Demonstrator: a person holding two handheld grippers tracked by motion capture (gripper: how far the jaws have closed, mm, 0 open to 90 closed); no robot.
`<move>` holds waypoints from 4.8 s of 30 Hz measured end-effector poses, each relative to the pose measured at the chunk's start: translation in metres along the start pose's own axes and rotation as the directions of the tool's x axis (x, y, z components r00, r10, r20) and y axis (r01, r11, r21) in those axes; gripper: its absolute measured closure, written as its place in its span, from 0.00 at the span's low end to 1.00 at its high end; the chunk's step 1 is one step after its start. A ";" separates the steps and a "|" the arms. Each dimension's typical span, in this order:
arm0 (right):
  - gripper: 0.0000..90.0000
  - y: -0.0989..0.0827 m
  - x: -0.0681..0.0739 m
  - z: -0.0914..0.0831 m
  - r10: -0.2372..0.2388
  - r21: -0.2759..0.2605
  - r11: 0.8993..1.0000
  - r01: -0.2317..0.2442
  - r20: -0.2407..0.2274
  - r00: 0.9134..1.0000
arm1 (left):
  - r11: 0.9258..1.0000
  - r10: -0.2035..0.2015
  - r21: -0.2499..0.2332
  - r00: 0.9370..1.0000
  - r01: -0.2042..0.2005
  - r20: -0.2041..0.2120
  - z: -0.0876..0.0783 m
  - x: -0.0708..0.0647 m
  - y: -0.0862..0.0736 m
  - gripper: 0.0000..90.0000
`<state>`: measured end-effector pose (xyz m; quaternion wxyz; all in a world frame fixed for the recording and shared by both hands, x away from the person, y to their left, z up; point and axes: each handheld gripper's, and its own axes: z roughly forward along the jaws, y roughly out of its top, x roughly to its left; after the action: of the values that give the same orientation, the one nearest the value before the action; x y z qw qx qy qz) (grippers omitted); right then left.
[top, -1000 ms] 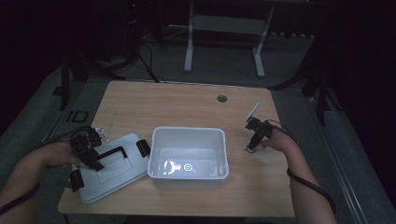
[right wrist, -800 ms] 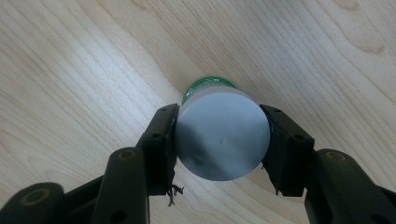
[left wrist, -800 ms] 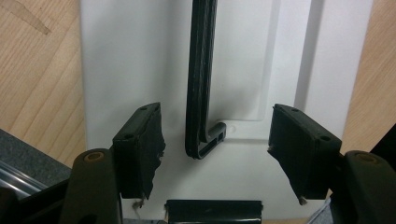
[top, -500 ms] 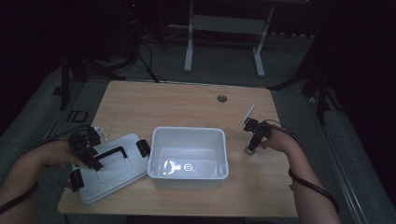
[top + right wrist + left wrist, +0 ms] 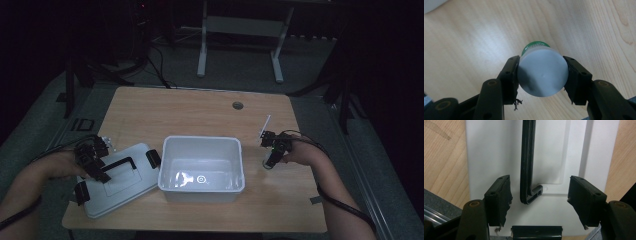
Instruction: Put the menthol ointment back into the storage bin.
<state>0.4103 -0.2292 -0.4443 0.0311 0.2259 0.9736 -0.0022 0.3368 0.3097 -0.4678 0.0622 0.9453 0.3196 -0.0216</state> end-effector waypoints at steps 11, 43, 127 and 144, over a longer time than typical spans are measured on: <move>0.56 -0.005 0.022 -0.035 -0.096 -0.018 0.995 0.096 0.025 0.995 | 1.000 0.005 -0.001 1.000 -0.005 -0.003 -0.002 -0.002 0.001 0.39; 0.56 0.044 0.093 -0.107 -0.362 -0.044 0.930 0.365 0.064 0.930 | 1.000 0.014 -0.008 1.000 -0.014 -0.008 -0.004 -0.005 0.003 0.39; 0.56 0.123 0.131 0.030 -0.430 0.045 0.901 0.431 -0.028 0.902 | 1.000 0.027 0.015 1.000 -0.027 -0.003 0.006 -0.005 -0.001 0.39; 0.43 0.124 0.128 0.013 -0.406 0.033 0.912 0.408 -0.049 0.912 | 1.000 0.027 0.011 1.000 -0.027 -0.007 0.004 -0.005 -0.001 0.39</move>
<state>0.3510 -0.0621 -0.4637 0.0054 0.0188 0.9995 -0.0248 0.3319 0.3070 -0.4714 0.0561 0.9499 0.3069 -0.0193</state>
